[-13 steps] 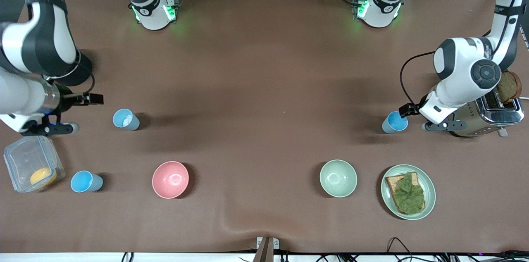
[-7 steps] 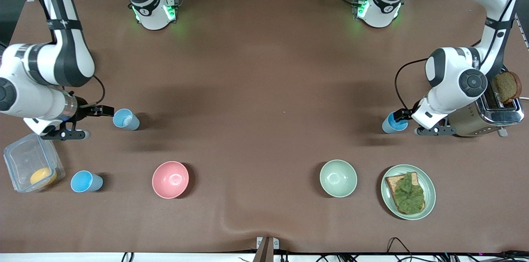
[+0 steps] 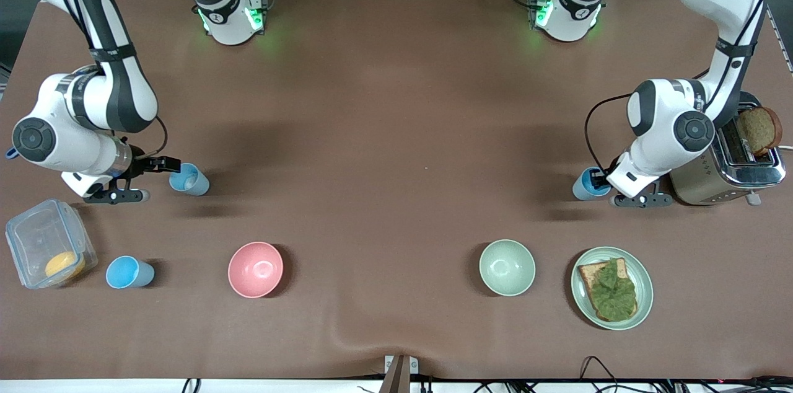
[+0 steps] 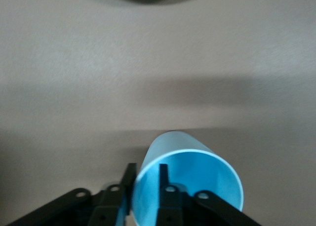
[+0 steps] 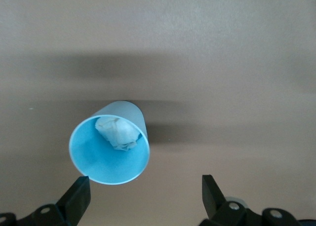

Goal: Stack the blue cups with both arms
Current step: 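Close both grippers around their blue cups and lift them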

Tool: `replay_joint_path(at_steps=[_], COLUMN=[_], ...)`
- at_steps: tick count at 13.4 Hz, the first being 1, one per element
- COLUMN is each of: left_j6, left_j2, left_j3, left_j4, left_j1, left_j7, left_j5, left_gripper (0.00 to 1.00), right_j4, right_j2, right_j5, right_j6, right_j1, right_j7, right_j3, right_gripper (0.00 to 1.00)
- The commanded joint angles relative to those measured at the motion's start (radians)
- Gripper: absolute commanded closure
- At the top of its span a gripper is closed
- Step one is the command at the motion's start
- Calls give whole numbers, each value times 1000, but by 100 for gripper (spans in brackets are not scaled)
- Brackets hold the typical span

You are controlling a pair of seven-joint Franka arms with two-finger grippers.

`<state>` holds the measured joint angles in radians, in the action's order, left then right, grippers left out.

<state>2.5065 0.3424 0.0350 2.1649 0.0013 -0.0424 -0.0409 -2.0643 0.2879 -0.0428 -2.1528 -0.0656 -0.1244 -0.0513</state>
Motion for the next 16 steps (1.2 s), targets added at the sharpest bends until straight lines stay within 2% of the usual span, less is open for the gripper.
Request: replay_joint_path(at_steps=[1,3,5,6,8,9,11,13,16], left_j6=[5,-3,-46,-99,-229,-280,-395,-512,-538], left_j2=[-43,-98,-167,-181,-190,-206,-233,-230,-240], left_j3=[11,13,14,16,38,48,83,86,91], left_j4=[-8,-10,-16,-52,-144,-180,-261,-353,-375], left_j1=[5,5,3,3,8,8,8,5,3], left_j7=[1,9,13,16,18,16,6,1,-2], left_j5=[-7,-7,-10,-10,-8,-10,-7,-7,-5], left_gripper=[100,100,100,100,100,100,100,100,100], right_j4=[0,4,6,6,6,6,7,15,56], right_j2=[43,66,82,92,99,99,100,100,100], right_j5=[20,69,78,78,89,104,112,112,112], right_j6=[-47,-55,-56,-58,-55,-52,-47,-41,17], right_j1=[-16,-19,-17,-19,-17,-14,-8,0,27], right_j7=[-20,-24,-26,-26,-24,-21,-14,-12,34], right_j3=[11,10,10,10,10,10,11,11,13], right_gripper=[2,13,33,47,92,100,100,100,100])
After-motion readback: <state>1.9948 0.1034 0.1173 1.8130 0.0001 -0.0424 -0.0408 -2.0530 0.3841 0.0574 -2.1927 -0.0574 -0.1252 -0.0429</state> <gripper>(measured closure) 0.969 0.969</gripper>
